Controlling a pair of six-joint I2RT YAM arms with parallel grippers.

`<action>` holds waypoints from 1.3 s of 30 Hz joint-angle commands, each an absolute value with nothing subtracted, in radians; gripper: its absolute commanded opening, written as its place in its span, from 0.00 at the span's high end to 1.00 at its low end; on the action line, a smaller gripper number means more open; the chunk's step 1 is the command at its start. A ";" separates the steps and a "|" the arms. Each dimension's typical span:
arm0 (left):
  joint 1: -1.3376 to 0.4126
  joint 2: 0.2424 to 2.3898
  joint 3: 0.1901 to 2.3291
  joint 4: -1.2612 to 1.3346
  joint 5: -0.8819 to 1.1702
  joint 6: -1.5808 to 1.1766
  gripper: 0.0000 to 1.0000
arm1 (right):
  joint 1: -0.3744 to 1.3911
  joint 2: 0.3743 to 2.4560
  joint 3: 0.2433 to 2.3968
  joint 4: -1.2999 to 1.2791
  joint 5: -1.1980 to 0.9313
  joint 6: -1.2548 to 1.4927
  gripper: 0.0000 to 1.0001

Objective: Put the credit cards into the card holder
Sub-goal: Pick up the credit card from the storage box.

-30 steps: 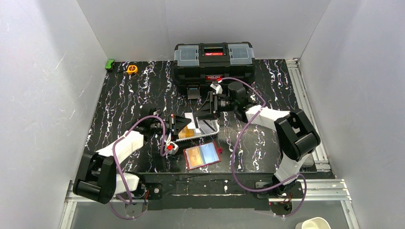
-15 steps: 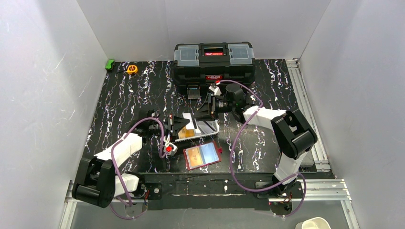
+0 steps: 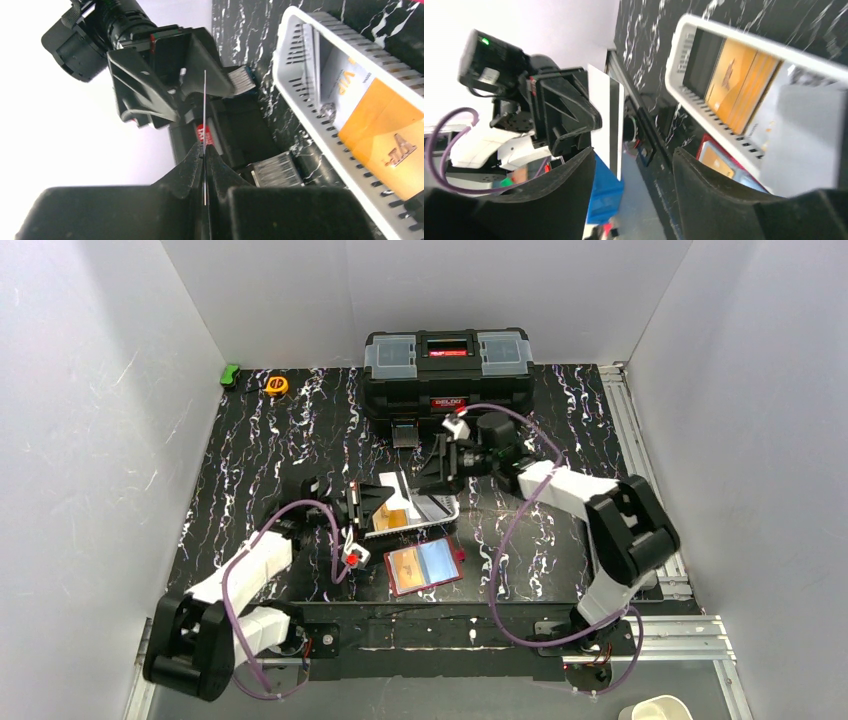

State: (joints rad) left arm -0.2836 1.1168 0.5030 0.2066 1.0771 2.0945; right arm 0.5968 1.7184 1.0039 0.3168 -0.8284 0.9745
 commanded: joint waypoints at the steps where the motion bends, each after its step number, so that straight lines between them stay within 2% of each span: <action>1: -0.290 0.954 0.473 0.140 1.076 2.149 1.00 | 0.489 1.506 1.034 0.227 -0.759 0.782 0.29; 3: -0.300 0.891 0.483 0.086 1.078 2.021 1.00 | 0.476 1.433 1.076 0.114 -0.675 0.627 0.14; 4: -0.310 0.864 0.488 0.085 1.076 1.939 0.99 | 0.476 1.398 1.098 0.062 -0.617 0.566 0.03; 8: -0.362 0.787 0.604 0.092 1.032 1.383 0.96 | 0.462 1.289 1.099 0.060 -0.409 0.531 0.02; 12: -0.376 0.876 0.876 0.000 0.955 0.678 1.00 | 0.392 1.327 1.150 0.067 -0.556 0.561 0.02; 14: -0.375 0.941 1.008 -0.129 0.990 0.484 1.00 | 0.389 1.336 1.156 0.092 -0.577 0.554 0.02; 16: -0.375 0.958 1.048 -0.117 1.062 0.332 1.00 | 0.422 1.309 1.195 -0.046 -0.458 0.468 0.02; 17: -0.376 0.957 1.039 -0.064 1.082 0.192 1.00 | 0.469 1.262 1.187 -0.075 -0.319 0.373 0.02; 18: -0.375 0.958 1.030 0.006 1.106 0.129 1.00 | 0.516 1.206 1.149 -0.052 -0.201 0.311 0.02; 20: -0.375 0.969 1.032 0.101 1.126 -0.093 1.00 | 0.547 1.084 1.055 0.052 -0.171 0.290 0.02; 23: -0.378 0.991 1.050 0.142 1.147 -0.228 1.00 | 0.537 0.973 0.983 0.092 -0.230 0.351 0.02; 26: -0.382 0.996 1.035 0.175 1.134 -0.304 1.00 | 0.528 0.991 1.023 0.030 -0.424 0.374 0.02; 29: -0.388 1.001 1.024 0.214 1.131 -0.347 1.00 | 0.533 1.017 1.033 0.019 -0.592 0.465 0.18; 31: -0.392 1.005 1.019 0.240 1.119 -0.370 1.00 | 0.562 1.003 0.957 0.151 -0.618 0.555 0.29; 32: -0.393 1.007 1.019 0.253 1.124 -0.378 1.00 | 0.583 0.990 0.921 0.217 -0.607 0.581 0.29; 34: -0.400 1.004 1.016 0.277 1.128 -0.397 1.00 | 0.638 0.966 0.890 0.291 -0.574 0.559 0.22; 36: -0.402 1.002 1.006 0.294 1.137 -0.417 1.00 | 0.653 0.968 0.884 0.401 -0.649 0.566 0.19; 39: -0.402 1.019 1.006 0.326 1.160 -0.448 1.00 | 0.653 1.002 0.878 0.555 -0.761 0.639 0.23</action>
State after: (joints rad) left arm -0.3969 1.0122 1.0077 0.2699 1.1198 -0.4053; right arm 0.6510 0.9936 0.8688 0.3527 -0.6544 0.5816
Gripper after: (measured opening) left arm 0.010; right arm 0.795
